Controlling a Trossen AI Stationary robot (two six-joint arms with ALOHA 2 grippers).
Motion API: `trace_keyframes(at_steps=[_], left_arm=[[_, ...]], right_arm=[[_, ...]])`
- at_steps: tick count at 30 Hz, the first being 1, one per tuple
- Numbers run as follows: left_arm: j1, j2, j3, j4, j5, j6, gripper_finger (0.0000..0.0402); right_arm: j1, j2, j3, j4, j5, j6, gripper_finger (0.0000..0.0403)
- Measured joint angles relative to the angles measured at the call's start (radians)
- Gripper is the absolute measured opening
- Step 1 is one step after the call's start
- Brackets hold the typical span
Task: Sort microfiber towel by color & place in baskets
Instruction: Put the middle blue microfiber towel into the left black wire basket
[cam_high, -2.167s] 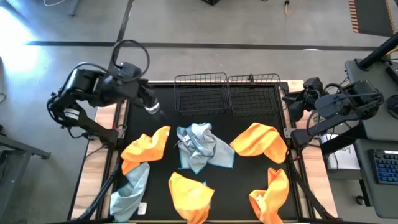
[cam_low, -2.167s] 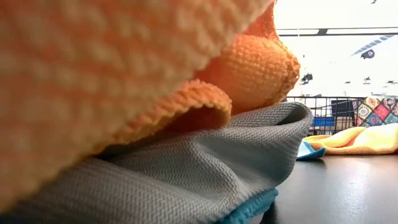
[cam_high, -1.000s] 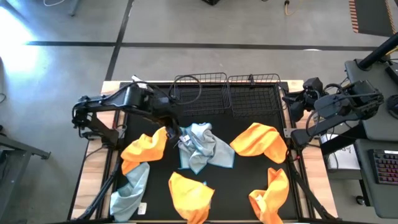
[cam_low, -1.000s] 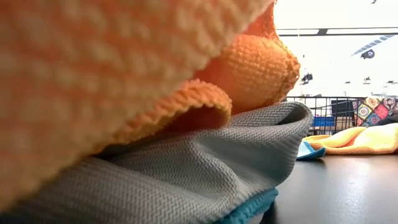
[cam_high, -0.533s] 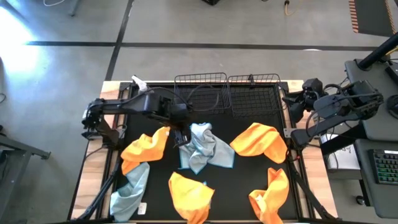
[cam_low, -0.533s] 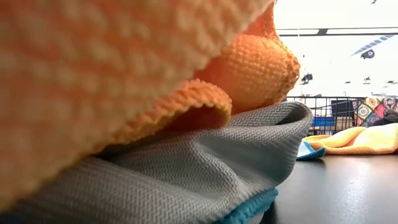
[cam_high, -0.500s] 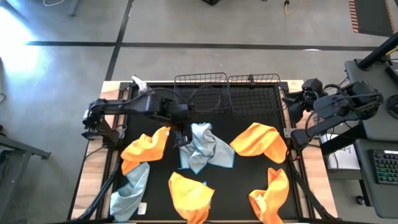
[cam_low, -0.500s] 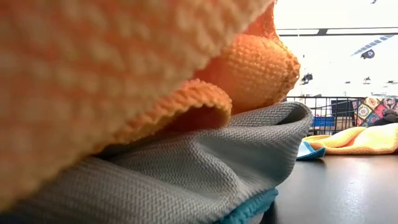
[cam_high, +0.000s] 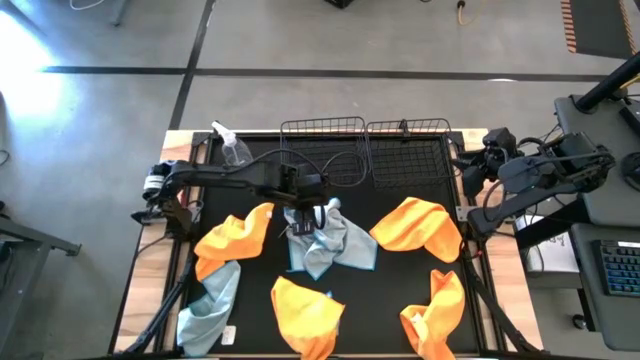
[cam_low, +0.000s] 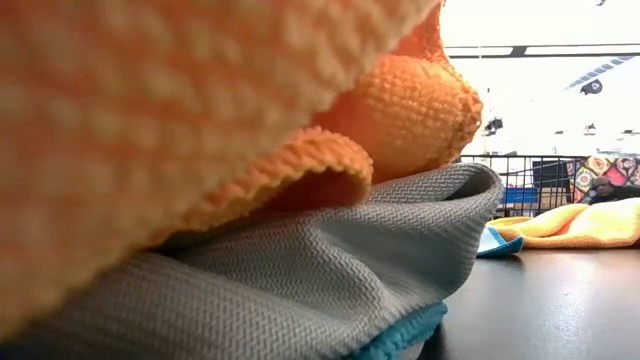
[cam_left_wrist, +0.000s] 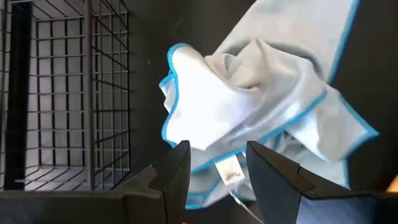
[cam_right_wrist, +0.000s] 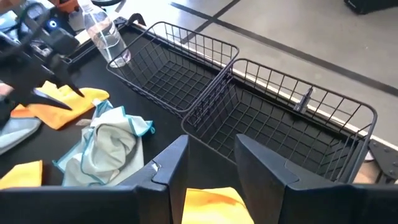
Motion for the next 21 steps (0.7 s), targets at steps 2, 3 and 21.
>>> trace_keyframes(at_steps=[2,3,21], left_arm=[[0.009,0.000,-0.028,0.045,0.000,0.000,0.0141],[0.013,0.000,-0.042,0.074,0.000,0.000,0.0141],[0.044,0.000,-0.125,0.289,0.079,0.032,0.0141]], right_arm=[[0.000,0.000,0.000,0.000,0.000,0.014,0.0123],[0.000,0.000,0.000,0.000,0.000,0.021,0.0123],[0.000,0.000,-0.009,0.000,0.000,0.056,0.0123]])
